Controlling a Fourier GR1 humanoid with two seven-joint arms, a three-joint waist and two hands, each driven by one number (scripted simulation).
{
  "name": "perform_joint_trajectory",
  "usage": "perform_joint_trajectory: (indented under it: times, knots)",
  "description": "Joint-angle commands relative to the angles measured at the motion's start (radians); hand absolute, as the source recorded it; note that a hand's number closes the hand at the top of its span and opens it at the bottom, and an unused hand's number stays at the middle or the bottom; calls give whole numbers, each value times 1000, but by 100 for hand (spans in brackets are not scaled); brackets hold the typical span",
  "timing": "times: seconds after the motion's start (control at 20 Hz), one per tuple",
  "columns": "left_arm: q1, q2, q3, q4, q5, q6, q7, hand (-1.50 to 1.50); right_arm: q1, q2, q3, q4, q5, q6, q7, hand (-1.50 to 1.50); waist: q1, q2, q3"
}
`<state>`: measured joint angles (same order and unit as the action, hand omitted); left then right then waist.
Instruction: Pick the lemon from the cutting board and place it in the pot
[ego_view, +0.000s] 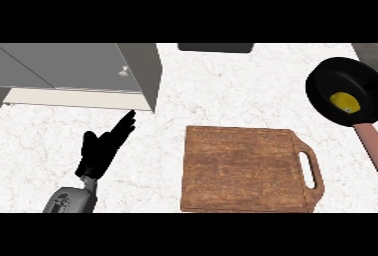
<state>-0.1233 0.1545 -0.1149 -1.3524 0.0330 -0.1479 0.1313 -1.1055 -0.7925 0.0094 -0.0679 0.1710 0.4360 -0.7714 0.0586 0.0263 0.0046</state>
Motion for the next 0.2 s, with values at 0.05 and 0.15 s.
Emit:
perform_joint_trajectory:
  times: [0.05,0.15]
  knots:
    - [-12,-7,-11,-14,-8,1,10,0,-5,-86,-108,42,-108,189,-18,-150,6,7,3]
    - [6,-21,-22,-23,-3,0,10,0,4,-116,-128,47,-129,236,8,-150,12,10,4]
